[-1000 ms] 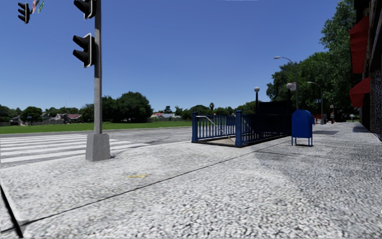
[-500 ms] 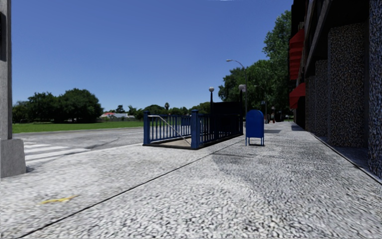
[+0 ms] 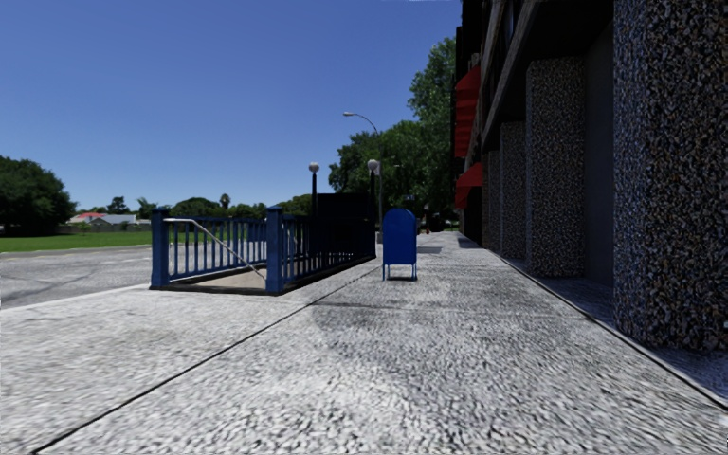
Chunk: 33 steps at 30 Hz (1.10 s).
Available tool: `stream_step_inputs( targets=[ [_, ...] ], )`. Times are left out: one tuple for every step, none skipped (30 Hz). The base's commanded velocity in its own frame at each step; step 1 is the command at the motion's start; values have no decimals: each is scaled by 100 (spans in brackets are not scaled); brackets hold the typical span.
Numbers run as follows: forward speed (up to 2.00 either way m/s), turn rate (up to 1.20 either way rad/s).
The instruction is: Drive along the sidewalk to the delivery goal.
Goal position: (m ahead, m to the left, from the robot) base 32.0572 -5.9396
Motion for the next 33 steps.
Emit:
stream_step_inputs(
  targets=[
    [141,-51],
    [146,-47],
    [146,-47],
    [147,-46],
    [148,-46],
    [148,-46],
    [148,-46],
    [148,-46],
    [148,-46],
    [148,-46],
    [148,-46],
    [151,-46],
    [152,-38],
    [152,-38],
    [153,-19],
    [159,-8],
    [165,-5],
    [165,-5],
    [170,-2],
    [171,0],
    [171,0],
    [173,0],
    [176,0],
    [178,0],
    [178,0],
    [179,0],
    [188,0],
    [188,0],
    [200,0],
    [200,0],
    [200,0],
    [200,0],
    [200,0]
  ],
)
